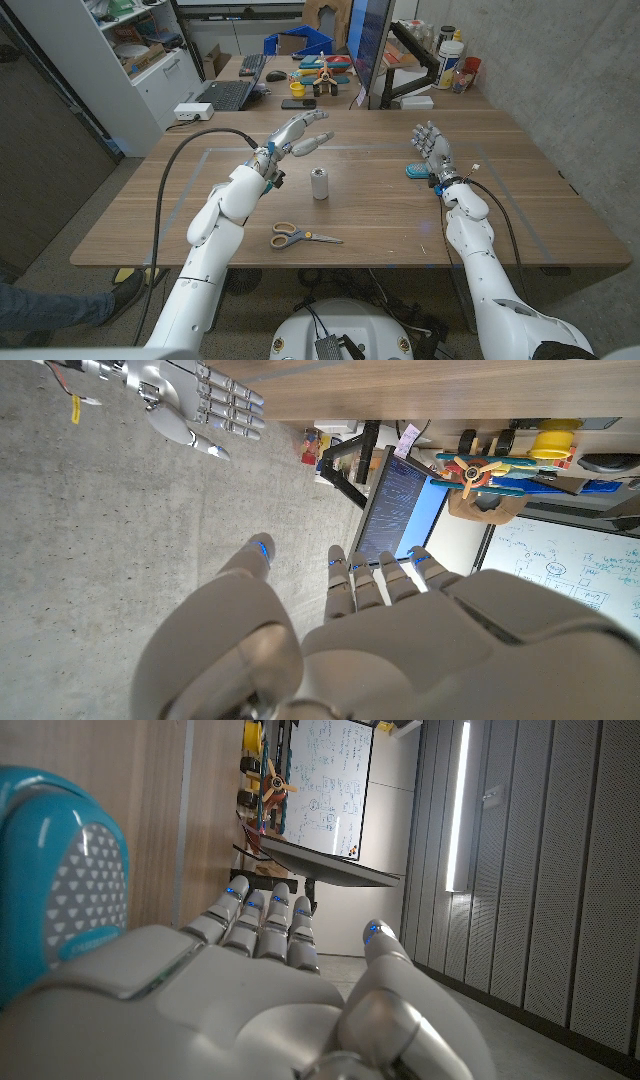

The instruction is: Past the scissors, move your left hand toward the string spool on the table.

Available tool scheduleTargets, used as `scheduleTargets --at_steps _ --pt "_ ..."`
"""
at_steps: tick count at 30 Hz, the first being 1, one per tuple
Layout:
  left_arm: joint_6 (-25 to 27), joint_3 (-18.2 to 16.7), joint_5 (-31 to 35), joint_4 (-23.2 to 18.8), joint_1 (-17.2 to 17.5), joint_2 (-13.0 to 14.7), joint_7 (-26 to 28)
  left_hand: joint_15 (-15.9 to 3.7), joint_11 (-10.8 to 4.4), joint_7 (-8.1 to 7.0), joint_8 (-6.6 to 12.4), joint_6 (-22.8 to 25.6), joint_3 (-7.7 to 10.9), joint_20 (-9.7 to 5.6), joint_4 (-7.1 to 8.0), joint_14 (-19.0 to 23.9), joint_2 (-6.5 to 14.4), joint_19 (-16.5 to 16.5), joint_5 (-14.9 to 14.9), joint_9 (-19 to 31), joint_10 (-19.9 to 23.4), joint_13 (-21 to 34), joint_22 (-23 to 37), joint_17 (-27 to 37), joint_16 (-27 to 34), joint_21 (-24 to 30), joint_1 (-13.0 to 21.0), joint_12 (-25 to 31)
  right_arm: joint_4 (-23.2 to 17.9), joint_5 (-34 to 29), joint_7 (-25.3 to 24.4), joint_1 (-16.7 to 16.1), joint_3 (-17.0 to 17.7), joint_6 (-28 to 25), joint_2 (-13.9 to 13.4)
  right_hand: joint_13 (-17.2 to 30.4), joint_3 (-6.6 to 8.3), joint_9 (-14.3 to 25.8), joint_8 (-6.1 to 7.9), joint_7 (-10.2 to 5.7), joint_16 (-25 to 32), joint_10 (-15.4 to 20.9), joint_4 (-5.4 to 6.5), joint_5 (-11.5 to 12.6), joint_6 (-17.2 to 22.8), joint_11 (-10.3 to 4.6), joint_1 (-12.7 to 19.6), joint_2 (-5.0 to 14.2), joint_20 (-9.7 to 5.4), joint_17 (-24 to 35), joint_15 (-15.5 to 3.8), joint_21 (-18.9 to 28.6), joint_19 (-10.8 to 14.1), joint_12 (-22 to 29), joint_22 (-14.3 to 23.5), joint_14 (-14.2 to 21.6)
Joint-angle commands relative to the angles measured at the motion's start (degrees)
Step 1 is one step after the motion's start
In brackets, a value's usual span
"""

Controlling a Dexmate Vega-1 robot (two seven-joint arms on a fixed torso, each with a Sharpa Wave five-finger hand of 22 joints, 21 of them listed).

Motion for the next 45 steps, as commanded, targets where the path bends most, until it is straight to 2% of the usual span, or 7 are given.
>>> scheduleTargets --at_steps 1,16,39,45 --pt "1.0 1.3 2.2 0.3 -0.9 1.1 -0.2 -0.14 -0.02 -0.01 0.24 0.8 0.12 0.10 -0.31 0.7 0.0 0.4 -0.1 0.3 0.8 0.2 0.1 0.3 0.5 -0.1 0.6 0.4 0.1 0.0 -0.2 0.0 0.2 0.3 0.1 0.3 -0.08 0.2 -0.10 0.19 -0.1 0.5 -0.16 0.3 0.4 0.09 -0.3 -0.08 -0.01 0.2 0.03 -0.2 0.7 0.0 0.2 0.7" --pt "2.2 2.1 3.4 -0.4 -0.5 2.1 -1.0 -0.51 -0.20 -0.35 0.25 1.4 0.11 0.22 -0.51 0.9 -0.1 0.7 -0.3 0.3 1.1 0.3 0.2 0.4 0.4 -0.2 0.8 0.4 -0.3 0.0 -0.3 0.1 0.1 0.3 0.2 0.3 -0.09 0.2 -0.12 0.16 -0.1 0.6 -0.17 0.3 0.4 0.03 -0.3 -0.09 0.02 0.2 0.06 -0.4 0.8 0.0 0.2 0.7" --pt "3.4 3.7 5.8 -1.0 -0.1 3.9 -2.6 -0.49 -1.24 -0.73 0.13 1.9 0.09 0.57 -0.75 1.7 -0.1 0.9 -0.4 0.3 1.8 0.3 0.2 0.4 0.6 -0.4 1.1 0.4 -0.2 0.1 -0.4 0.6 0.0 0.6 0.3 0.3 -0.06 0.2 -0.12 0.10 -0.1 0.6 -0.20 0.3 0.4 0.01 -0.3 -0.06 0.13 0.2 0.02 -0.7 0.9 0.0 0.2 0.6" --pt "3.6 4.2 6.7 -1.3 0.0 4.3 -2.7 -0.59 -0.74 -0.83 0.24 2.6 0.08 0.18 -0.87 2.6 -0.2 1.4 -0.5 0.3 3.0 0.3 0.2 0.4 0.8 -0.4 1.2 0.7 -0.1 0.1 -0.5 0.6 0.0 0.5 0.3 0.3 -0.06 0.2 -0.14 0.13 -0.1 0.6 -0.21 0.3 0.4 0.02 -0.3 -0.06 0.16 0.2 0.09 -0.8 0.9 0.0 0.2 0.6"
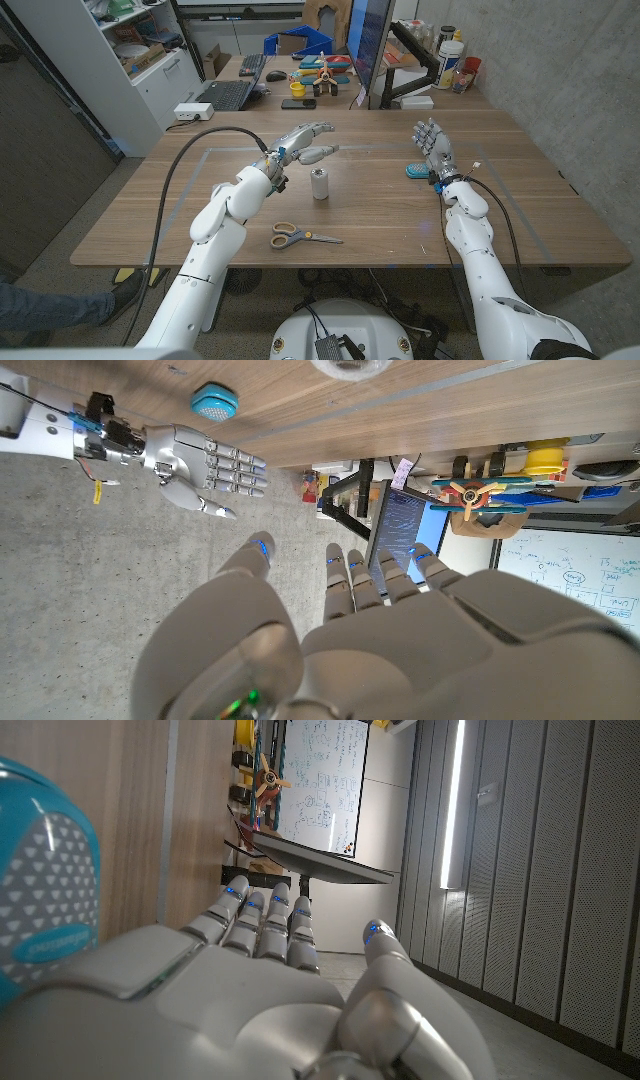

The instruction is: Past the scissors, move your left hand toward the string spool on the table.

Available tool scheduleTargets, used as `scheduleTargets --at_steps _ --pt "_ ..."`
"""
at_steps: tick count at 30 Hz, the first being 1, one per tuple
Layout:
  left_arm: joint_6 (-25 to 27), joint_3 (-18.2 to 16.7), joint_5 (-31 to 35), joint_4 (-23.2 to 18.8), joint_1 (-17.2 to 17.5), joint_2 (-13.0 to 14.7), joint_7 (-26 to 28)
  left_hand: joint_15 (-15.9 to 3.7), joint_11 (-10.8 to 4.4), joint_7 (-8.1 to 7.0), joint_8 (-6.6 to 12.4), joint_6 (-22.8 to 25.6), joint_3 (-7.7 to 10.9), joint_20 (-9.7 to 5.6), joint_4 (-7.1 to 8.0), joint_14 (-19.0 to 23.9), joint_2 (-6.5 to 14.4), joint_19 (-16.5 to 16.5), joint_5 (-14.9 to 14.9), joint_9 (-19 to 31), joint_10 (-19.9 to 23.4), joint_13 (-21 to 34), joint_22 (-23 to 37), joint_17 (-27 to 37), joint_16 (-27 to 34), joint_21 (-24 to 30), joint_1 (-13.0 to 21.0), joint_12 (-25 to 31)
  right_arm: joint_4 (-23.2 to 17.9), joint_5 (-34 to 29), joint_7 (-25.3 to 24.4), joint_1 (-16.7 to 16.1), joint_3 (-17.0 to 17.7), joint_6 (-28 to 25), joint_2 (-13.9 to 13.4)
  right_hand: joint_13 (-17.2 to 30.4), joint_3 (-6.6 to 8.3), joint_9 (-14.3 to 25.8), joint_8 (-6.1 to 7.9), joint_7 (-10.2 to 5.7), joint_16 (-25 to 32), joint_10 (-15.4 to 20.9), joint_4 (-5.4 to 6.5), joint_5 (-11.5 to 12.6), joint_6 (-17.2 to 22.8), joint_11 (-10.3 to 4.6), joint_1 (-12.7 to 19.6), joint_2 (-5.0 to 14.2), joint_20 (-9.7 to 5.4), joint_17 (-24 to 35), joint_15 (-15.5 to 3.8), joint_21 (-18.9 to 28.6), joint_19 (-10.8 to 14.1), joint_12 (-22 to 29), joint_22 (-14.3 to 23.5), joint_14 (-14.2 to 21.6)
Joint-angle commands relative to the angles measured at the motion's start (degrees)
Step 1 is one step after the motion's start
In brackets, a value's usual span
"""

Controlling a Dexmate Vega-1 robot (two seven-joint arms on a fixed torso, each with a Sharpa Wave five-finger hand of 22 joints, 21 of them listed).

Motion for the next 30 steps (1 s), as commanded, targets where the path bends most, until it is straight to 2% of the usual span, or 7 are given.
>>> scheduleTargets --at_steps 1,9,30 --pt "0.6 0.9 1.6 -0.6 0.2 0.8 -0.6 0.03 0.30 -0.06 0.29 1.1 0.02 -0.29 -0.47 1.0 -0.1 0.5 -0.1 0.3 1.0 0.3 0.2 0.1 0.4 0.0 0.7 0.3 0.3 0.0 -0.1 0.3 -0.1 0.0 0.0 0.3 -0.05 0.2 -0.14 0.12 -0.2 0.6 -0.21 0.3 0.4 0.00 -0.3 -0.04 0.14 0.2 0.06 -0.2 0.5 0.0 0.2 0.6" --pt "1.0 1.2 1.9 -0.3 0.2 1.0 -0.8 0.18 -0.14 -0.33 0.24 1.3 0.03 -0.03 -0.56 1.4 -0.1 0.9 -0.1 0.3 1.3 0.3 0.2 0.1 0.4 0.1 0.8 0.4 1.0 -0.3 -0.2 0.6 -0.2 -0.1 0.0 0.3 -0.04 0.3 -0.15 0.06 -0.2 0.5 -0.22 0.3 0.4 0.01 -0.3 -0.03 0.17 0.2 0.09 -0.3 0.5 0.0 0.3 0.7" --pt "1.8 2.2 2.8 0.7 -0.3 1.9 -2.1 0.38 -0.05 -0.09 0.48 2.6 0.03 0.39 -0.69 1.9 -0.1 0.6 -0.2 0.3 2.2 0.4 0.3 0.2 0.4 -0.3 1.0 0.5 2.4 -0.7 -0.8 1.4 -0.2 0.7 0.5 0.3 -0.02 0.3 -0.13 0.09 -0.1 0.6 -0.25 0.3 0.5 0.06 -0.4 -0.02 0.18 0.2 -0.05 -0.6 0.6 0.0 0.3 0.9"
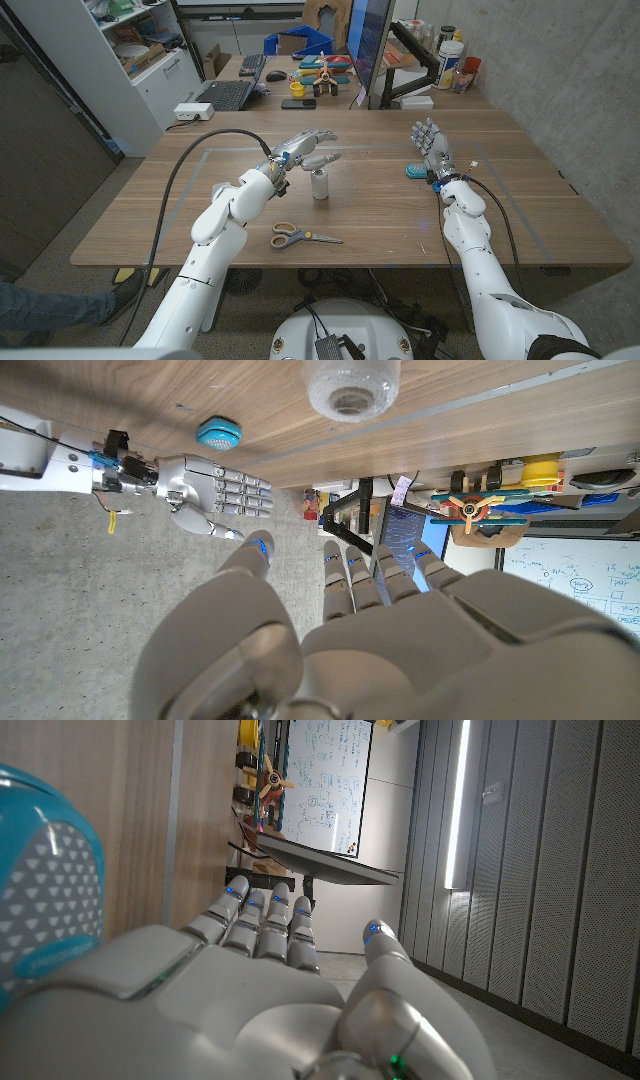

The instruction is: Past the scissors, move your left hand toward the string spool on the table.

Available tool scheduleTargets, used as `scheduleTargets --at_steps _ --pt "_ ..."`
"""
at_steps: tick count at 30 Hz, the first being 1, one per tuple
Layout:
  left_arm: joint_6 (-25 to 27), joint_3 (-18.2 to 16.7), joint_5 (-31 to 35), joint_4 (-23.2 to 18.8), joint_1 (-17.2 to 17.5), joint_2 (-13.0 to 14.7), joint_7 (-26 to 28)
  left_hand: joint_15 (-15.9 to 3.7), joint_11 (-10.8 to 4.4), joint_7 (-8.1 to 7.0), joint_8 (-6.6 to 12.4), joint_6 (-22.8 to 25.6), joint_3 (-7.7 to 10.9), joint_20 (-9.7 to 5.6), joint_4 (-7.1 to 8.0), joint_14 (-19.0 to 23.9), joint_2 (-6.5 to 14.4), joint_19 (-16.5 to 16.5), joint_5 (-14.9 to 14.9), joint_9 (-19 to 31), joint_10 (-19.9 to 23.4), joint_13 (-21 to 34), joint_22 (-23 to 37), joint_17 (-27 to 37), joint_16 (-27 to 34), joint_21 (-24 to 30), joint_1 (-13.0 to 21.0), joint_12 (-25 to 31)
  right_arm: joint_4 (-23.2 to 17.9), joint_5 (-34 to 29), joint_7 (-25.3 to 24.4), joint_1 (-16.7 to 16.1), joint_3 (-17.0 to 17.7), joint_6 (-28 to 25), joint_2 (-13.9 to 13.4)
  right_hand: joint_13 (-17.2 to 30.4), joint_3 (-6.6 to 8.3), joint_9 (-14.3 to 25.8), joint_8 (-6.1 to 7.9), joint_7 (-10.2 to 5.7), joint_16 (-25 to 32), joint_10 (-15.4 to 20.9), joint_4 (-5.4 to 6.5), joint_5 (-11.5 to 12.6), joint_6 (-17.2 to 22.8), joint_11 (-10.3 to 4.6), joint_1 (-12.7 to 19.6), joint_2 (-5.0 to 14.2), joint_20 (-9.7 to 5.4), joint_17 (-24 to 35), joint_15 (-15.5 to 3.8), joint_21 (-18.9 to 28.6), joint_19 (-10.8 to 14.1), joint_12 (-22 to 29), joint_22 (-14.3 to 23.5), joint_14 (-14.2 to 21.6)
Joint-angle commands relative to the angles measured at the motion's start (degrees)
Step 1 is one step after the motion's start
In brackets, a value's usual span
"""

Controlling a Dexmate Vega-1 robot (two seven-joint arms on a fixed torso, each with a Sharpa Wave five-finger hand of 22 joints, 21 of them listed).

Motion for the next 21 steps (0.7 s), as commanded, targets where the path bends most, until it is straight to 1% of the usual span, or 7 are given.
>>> scheduleTargets --at_steps 1,10,14,19,21 --pt "0.5 0.9 0.6 0.9 -0.6 0.5 -1.1 0.08 -0.13 0.06 0.49 0.9 0.02 0.37 -0.22 0.4 0.1 0.0 -0.2 0.3 0.6 0.1 0.3 0.2 0.4 -0.1 0.8 0.4 0.8 -0.1 -0.2 0.4 0.0 0.6 0.2 0.3 -0.03 0.3 -0.13 0.06 -0.1 0.7 -0.24 0.3 0.5 0.00 -0.4 -0.02 -0.02 0.2 0.25 -0.2 0.4 0.0 0.3 0.6" --pt "0.5 1.5 0.4 2.2 -1.4 0.8 -1.7 -0.04 -0.48 -0.04 0.49 1.2 0.02 0.46 -0.25 0.7 0.2 0.0 -0.2 0.3 1.1 0.1 0.3 0.2 0.4 -0.2 0.8 0.6 1.3 -0.4 -0.3 0.7 0.0 0.9 0.1 0.3 -0.03 0.3 -0.12 0.08 -0.1 0.6 -0.26 0.3 0.5 -0.16 -0.4 -0.03 0.00 0.2 0.21 -0.3 0.4 0.0 0.3 0.6" --pt "0.7 1.8 0.5 2.6 -1.7 0.9 -2.0 0.00 -0.19 -0.14 0.48 1.3 0.02 0.53 -0.27 0.7 0.2 0.0 -0.2 0.3 1.1 0.1 0.3 0.2 0.4 -0.3 0.8 0.5 1.2 -0.5 -0.4 0.6 -0.1 0.8 0.1 0.3 -0.02 0.3 -0.13 0.07 -0.1 0.7 -0.27 0.3 0.5 0.05 -0.4 -0.03 -0.01 0.2 0.21 -0.4 0.5 0.0 0.3 0.7" --pt "0.8 2.2 0.7 2.8 -1.9 1.0 -2.3 0.02 -0.24 -0.16 0.47 1.3 0.03 0.55 -0.28 0.7 0.2 0.0 -0.2 0.3 1.2 0.2 0.3 0.2 0.4 -0.3 0.9 0.6 0.9 -0.5 -0.4 0.6 -0.1 0.8 0.1 0.3 -0.02 0.3 -0.13 0.04 -0.1 0.6 -0.27 0.3 0.5 0.06 -0.4 -0.02 0.00 0.2 0.21 -0.4 0.5 -0.1 0.3 0.7" --pt "0.8 2.3 0.8 2.8 -1.9 1.1 -2.4 0.02 -0.49 -0.13 0.45 1.4 0.03 0.56 -0.29 0.7 0.2 0.0 -0.2 0.3 1.3 0.2 0.3 0.2 0.3 -0.3 0.9 0.6 0.7 -0.5 -0.4 0.6 -0.1 0.7 0.0 0.3 -0.01 0.3 -0.12 0.04 -0.1 0.6 -0.28 0.4 0.5 0.04 -0.4 -0.02 0.02 0.2 0.22 -0.5 0.5 -0.1 0.3 0.7"
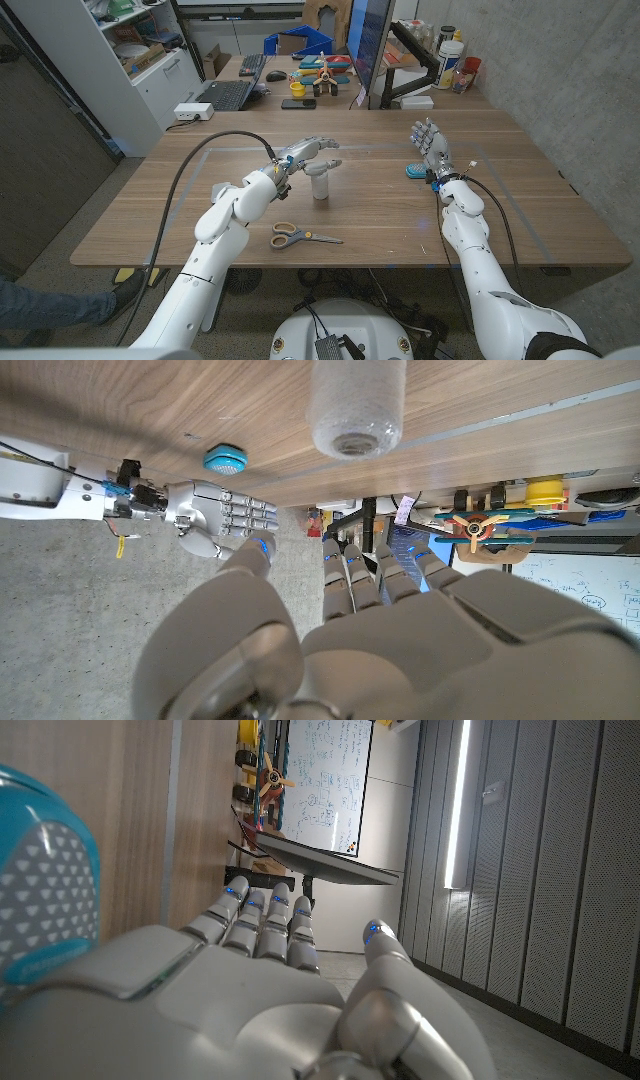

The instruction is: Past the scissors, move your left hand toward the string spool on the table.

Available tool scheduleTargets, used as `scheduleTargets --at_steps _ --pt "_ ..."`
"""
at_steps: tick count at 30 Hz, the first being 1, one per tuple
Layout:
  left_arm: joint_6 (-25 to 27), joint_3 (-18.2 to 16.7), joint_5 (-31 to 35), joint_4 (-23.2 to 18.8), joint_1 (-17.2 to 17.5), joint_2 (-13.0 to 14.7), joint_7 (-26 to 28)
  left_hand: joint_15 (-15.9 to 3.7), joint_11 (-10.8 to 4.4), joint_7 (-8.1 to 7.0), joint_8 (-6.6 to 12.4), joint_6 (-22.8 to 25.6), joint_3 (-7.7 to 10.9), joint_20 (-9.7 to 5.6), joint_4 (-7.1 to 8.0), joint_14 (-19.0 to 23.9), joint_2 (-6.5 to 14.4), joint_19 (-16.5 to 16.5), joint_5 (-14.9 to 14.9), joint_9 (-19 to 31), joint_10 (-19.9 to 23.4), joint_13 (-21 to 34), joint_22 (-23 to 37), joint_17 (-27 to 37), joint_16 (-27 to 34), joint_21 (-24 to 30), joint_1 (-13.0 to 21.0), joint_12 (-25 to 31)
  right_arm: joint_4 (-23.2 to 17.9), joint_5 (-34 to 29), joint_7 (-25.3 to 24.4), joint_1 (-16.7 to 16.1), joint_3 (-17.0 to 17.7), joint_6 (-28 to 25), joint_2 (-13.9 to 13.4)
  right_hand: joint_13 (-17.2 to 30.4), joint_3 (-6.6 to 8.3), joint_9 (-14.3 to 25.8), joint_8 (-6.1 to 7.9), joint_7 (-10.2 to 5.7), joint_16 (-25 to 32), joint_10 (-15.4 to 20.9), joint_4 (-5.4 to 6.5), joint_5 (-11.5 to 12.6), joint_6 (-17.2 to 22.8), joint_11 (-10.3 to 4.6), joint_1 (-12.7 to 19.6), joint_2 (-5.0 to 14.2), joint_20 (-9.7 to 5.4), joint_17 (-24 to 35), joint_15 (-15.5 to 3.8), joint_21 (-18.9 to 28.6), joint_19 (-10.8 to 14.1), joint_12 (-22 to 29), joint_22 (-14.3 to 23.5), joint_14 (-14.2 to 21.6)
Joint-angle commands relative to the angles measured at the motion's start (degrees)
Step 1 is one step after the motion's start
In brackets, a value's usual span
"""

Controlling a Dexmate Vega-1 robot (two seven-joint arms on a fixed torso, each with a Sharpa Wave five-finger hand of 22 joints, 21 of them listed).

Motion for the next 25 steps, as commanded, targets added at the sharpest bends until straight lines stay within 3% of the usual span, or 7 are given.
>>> scheduleTargets --at_steps 1,25 --pt "0.4 1.0 0.4 0.9 -0.7 0.4 -0.9 0.21 -0.10 0.22 0.44 0.7 0.03 0.56 -0.30 0.6 -0.1 0.0 -0.2 0.3 0.3 0.2 0.3 0.2 0.3 -0.1 0.6 0.6 -0.3 -0.1 -0.1 0.1 -0.1 0.0 -0.1 0.3 -0.01 0.3 -0.13 -0.01 -0.1 0.7 -0.28 0.4 0.5 0.02 -0.4 -0.02 0.03 0.2 -0.10 0.0 0.5 -0.1 0.3 0.4" --pt "1.0 2.4 1.2 2.4 -1.7 0.4 -1.0 0.38 -0.03 0.21 0.41 1.2 0.02 0.61 -0.31 0.8 -0.1 0.1 -0.3 0.3 0.4 0.2 0.3 0.3 0.3 -0.3 0.6 0.4 1.8 -0.1 0.4 1.5 0.3 0.6 -0.6 0.3 -0.01 0.3 -0.13 -0.05 -0.1 0.8 -0.26 0.4 0.6 -0.06 -0.5 0.01 -0.03 0.2 -0.10 -0.4 0.7 -0.1 0.3 0.5"
